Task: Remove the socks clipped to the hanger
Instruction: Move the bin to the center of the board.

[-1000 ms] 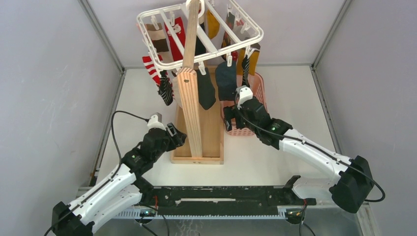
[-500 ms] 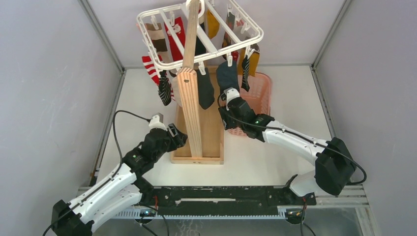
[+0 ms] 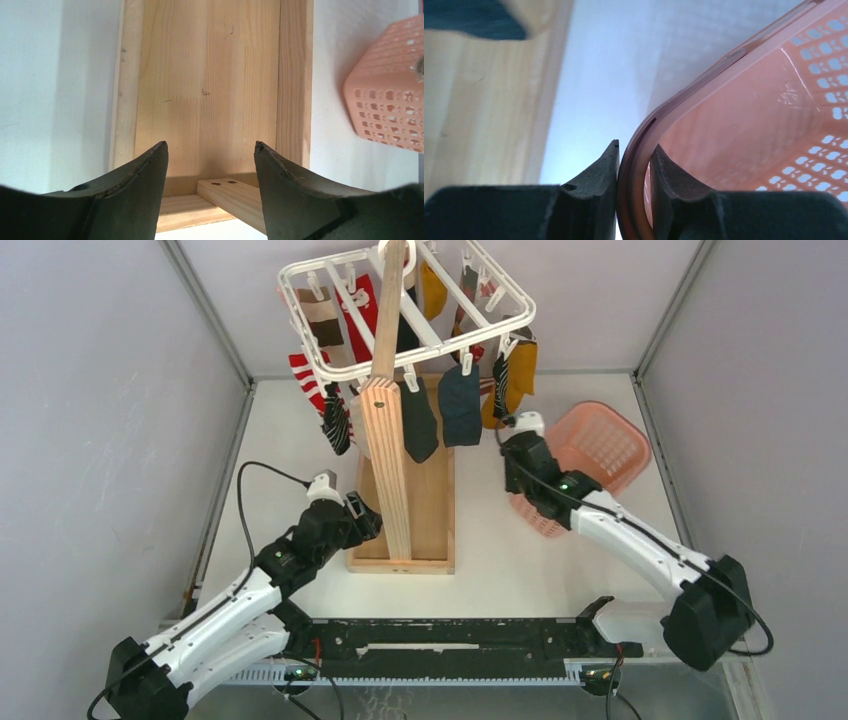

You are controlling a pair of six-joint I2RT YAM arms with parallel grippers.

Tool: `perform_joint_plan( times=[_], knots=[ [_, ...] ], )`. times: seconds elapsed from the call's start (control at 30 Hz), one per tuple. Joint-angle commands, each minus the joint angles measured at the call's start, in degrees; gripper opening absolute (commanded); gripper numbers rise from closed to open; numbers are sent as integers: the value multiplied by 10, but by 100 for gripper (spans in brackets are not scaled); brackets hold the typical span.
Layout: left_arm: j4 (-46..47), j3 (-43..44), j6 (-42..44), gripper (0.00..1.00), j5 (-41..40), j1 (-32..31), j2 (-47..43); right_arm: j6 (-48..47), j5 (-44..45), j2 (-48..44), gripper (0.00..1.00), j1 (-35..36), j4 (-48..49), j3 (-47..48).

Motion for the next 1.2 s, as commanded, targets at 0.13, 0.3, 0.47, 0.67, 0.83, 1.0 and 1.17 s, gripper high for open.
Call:
perform_joint_plan(
  times=[0.13, 0.3, 0.47, 0.67, 0.83, 1.0, 1.17],
  knots=[
    [36, 28, 8, 68, -1, -9, 11, 65, -35, -91, 12, -129, -80, -38],
    [30, 31, 9, 69, -6, -13, 7, 89, -36, -91, 29, -189, -119, -37],
    [17, 33, 3, 69, -22, -14, 9, 83, -26, -125, 74, -161, -124, -28],
    [-28, 56, 5, 85, -63, -15, 9, 87, 30, -170, 81, -35, -159, 20],
    [-71, 66, -13, 100, -102, -15, -4, 99, 13, -161, 81, 56, -156, 42],
    [-115, 62, -51, 100, -149, -14, -37, 113, -22, -90, 80, 110, -98, 46],
    [-169, 55, -103, 100, -181, -14, -54, 122, -32, 7, 79, 111, -56, 63]
  ],
)
